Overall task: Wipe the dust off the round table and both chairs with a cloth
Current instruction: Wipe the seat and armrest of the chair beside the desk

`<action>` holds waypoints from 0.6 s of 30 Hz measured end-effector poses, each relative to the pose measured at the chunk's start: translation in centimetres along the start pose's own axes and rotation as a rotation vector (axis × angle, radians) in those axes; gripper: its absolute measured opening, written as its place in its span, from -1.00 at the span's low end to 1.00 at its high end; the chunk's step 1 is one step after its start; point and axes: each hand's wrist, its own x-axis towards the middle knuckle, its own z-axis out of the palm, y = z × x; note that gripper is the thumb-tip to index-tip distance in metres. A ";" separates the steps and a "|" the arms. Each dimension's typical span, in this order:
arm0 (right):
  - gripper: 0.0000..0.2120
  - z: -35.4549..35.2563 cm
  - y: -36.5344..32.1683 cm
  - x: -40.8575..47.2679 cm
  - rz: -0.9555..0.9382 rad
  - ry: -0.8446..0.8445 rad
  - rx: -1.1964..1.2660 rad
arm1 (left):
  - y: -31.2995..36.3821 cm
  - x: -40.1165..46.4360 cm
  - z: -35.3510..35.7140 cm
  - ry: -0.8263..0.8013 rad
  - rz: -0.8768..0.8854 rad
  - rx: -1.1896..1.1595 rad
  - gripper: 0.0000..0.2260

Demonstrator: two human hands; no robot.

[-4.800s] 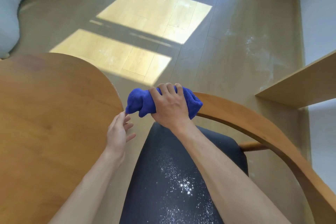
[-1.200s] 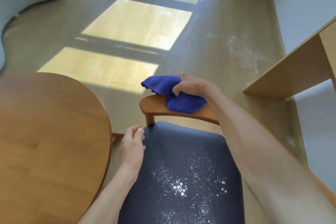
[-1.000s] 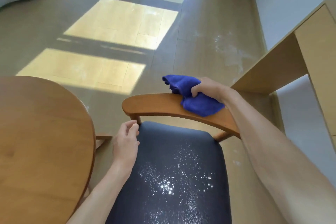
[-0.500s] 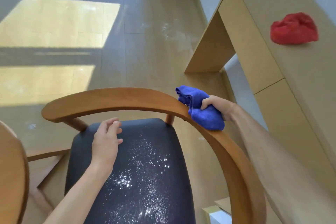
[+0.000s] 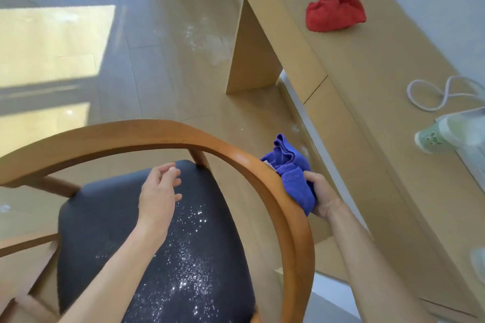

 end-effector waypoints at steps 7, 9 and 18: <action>-0.79 -3.3 7.3 -6.3 -0.015 0.117 0.170 | 0.1 -4.3 5.3 -0.238 -0.026 0.110 -0.79; -0.74 -3.8 9.3 -8.3 0.001 0.132 0.190 | 0.2 -5.6 6.8 -0.303 -0.047 0.126 -0.80; -0.54 -3.0 17.7 -14.4 -0.118 0.153 0.297 | -0.5 -9.6 11.4 -0.428 -0.121 0.232 -0.75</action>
